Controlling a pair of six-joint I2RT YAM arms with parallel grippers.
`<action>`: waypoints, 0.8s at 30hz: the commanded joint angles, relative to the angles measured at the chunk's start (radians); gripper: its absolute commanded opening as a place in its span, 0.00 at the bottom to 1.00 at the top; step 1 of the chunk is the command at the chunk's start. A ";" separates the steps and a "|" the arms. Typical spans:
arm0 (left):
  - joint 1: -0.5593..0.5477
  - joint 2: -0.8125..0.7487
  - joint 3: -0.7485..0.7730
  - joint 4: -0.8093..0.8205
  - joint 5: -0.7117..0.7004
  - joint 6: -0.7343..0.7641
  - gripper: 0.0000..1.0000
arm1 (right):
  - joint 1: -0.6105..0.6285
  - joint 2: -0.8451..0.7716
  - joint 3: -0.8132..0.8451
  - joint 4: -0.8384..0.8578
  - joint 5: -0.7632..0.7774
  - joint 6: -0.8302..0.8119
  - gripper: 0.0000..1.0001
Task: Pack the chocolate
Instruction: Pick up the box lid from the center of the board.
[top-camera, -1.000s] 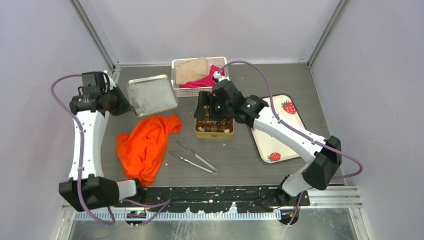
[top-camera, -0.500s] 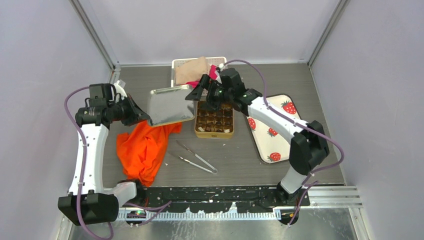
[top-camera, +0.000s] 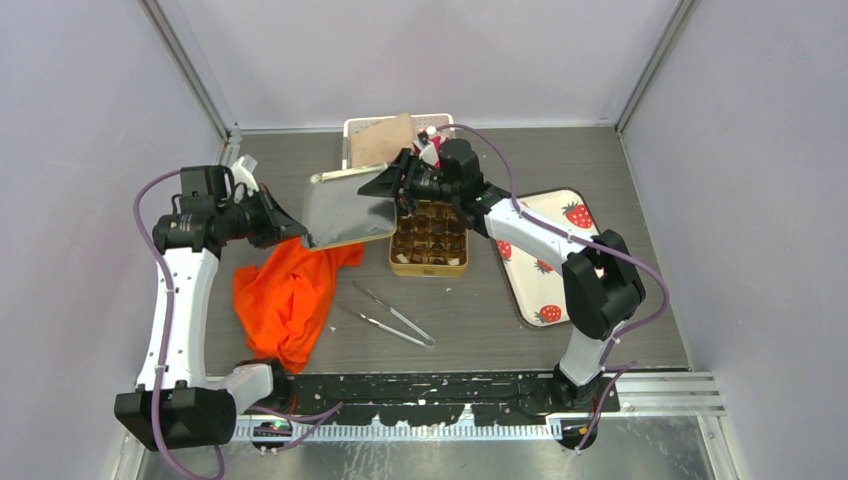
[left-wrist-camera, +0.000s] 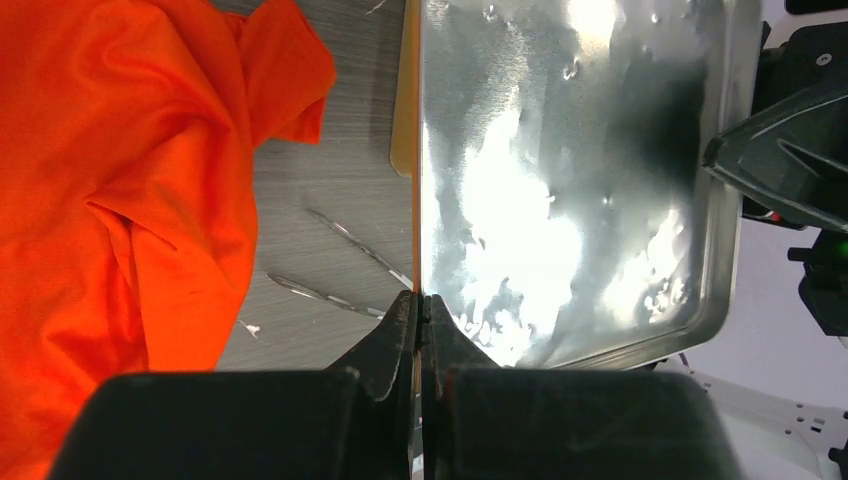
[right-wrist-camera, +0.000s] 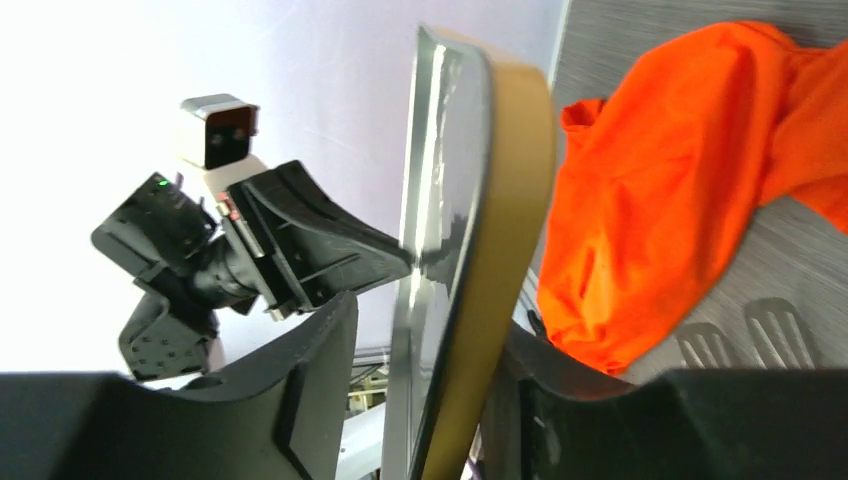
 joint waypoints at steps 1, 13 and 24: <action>-0.009 -0.013 0.031 0.072 0.061 0.010 0.00 | 0.010 -0.008 0.006 0.198 -0.056 0.103 0.44; -0.009 0.023 0.096 0.069 0.047 0.009 0.18 | 0.009 -0.071 0.074 -0.099 -0.007 -0.075 0.01; -0.009 0.088 0.204 0.065 0.080 -0.016 0.47 | 0.006 -0.185 0.325 -1.025 0.654 -0.582 0.01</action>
